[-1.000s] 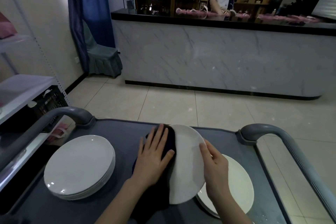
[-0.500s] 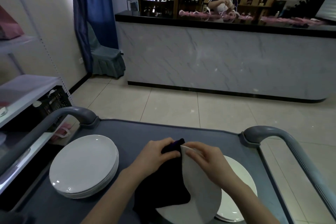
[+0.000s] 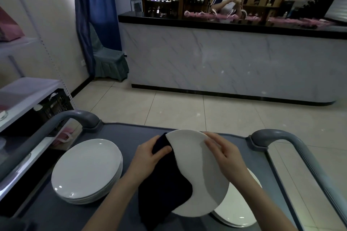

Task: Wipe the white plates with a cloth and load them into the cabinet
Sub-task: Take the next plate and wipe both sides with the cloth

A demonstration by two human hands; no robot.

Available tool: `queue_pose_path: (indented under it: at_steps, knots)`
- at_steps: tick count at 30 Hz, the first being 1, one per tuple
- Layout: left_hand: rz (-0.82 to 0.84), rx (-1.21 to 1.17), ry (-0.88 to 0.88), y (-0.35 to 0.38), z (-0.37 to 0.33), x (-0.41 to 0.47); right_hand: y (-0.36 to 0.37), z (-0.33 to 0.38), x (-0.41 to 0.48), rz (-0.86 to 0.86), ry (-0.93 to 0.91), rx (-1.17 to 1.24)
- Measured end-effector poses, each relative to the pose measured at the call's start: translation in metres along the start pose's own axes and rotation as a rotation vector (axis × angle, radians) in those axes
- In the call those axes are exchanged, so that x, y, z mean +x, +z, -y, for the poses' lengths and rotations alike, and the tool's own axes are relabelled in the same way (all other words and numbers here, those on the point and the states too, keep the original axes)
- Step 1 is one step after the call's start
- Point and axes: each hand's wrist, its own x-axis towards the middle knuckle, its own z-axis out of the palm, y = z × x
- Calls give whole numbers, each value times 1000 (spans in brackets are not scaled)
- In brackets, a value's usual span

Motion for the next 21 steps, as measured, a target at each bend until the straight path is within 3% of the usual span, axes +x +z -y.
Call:
queue_pose_path:
  at_steps: [5, 8, 11, 14, 18, 21]
  knots:
    - [261, 122, 40, 5, -9, 7, 18, 3, -2, 158, -128, -242]
    - [65, -8, -33, 9, -4, 0, 16, 4, -4, 29, -83, -105]
    - [-255, -168, -195, 18, 3, -12, 21, 2, -12, -263, 13, 95]
    - [-308, -322, -333, 28, 6, -24, 25, -4, -20, -356, 139, 206]
    - [-249, -203, -194, 15, 7, -18, 4, -9, -11, -108, 152, 51]
    - [-6, -37, -27, 9, -4, -7, 0, -4, 2, 172, 88, -181]
